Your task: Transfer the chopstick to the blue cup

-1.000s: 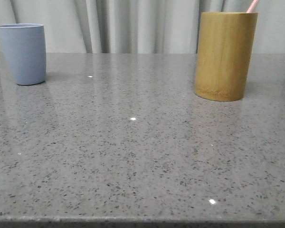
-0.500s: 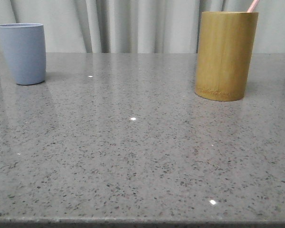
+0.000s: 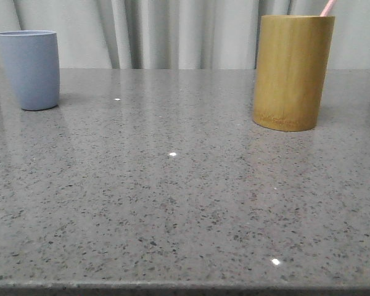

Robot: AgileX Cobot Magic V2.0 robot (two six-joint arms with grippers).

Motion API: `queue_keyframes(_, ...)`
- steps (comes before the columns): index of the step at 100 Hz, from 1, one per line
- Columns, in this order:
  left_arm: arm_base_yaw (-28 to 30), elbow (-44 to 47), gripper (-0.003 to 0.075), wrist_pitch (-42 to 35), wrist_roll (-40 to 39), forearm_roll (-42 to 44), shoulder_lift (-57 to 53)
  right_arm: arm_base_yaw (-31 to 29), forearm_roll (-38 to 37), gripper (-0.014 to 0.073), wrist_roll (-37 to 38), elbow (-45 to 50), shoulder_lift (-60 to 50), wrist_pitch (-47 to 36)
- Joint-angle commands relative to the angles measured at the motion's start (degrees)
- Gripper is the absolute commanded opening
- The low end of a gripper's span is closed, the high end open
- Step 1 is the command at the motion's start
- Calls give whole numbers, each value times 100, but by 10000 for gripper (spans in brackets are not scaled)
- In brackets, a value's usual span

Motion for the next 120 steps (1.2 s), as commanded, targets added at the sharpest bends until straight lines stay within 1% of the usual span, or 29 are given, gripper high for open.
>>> queue_keyframes(1,5,-575,-19,1,-25,-294,409,-15,-10,-57,-16,-525,485,130)
queue_keyframes(9,5,-790,-19,212,-25,-547,652,-15,-10,-57,-16,-781,772,431)
queue_keyframes(18,5,-907,-19,388,-25,-670,855,-15,-4,-57,-16,-891,978,574)
queue_keyframes(33,5,-905,-19,571,-25,-666,988,-15,1,-57,-16,-900,1075,591)
queue_keyframes(61,5,-905,-18,597,-25,-666,992,-15,1,-56,-16,-900,1076,695)
queue_keyframes(68,5,-905,-6,625,-25,-666,992,-15,1,-52,-16,-900,1076,702)
queue_keyframes(72,5,-905,24,659,-25,-666,992,-15,1,-37,-16,-900,1076,702)
queue_keyframes(78,5,-905,103,713,-14,-666,992,-15,1,8,-16,-903,1076,702)
queue_keyframes(81,5,-905,172,723,-14,-666,992,-15,1,50,-16,-903,1076,702)
queue_keyframes(83,5,-905,203,727,-14,-666,992,-15,1,69,-16,-903,1076,702)
queue_keyframes(86,5,-905,288,727,-14,-666,992,-15,1,123,-16,-903,1076,702)
queue_keyframes(87,5,-905,305,727,-14,-666,992,-15,1,134,-16,-903,1076,702)
queue_keyframes(88,5,-905,342,727,-14,-666,992,-15,1,158,-16,-903,1076,702)
queue_keyframes(90,5,-905,377,727,-14,-666,992,-15,1,182,-21,-903,1076,702)
queue_keyframes(91,5,-905,412,727,-14,-666,992,-15,1,206,-21,-903,1076,702)
queue_keyframes(95,5,-905,508,716,-14,-666,992,-15,1,283,-21,-903,1076,702)
queue_keyframes(96,5,-905,522,716,-14,-666,992,-15,1,309,-21,-903,1076,702)
queue_keyframes(97,5,-905,536,716,-14,-666,992,-15,1,309,-21,-903,1076,702)
queue_keyframes(100,5,-905,589,716,-14,-666,992,-15,1,370,-21,-903,1076,702)
queue_keyframes(105,5,-905,627,708,-14,-655,992,-15,1,441,-21,-903,1076,702)
queue_keyframes(109,5,-905,630,708,-14,-642,992,-15,1,482,-21,-903,1076,702)
queue_keyframes(114,5,-905,628,708,-14,-642,992,-15,1,503,-21,-903,1076,702)
queue_keyframes(120,5,-905,621,708,-14,-642,992,-15,1,499,-21,-903,1076,702)
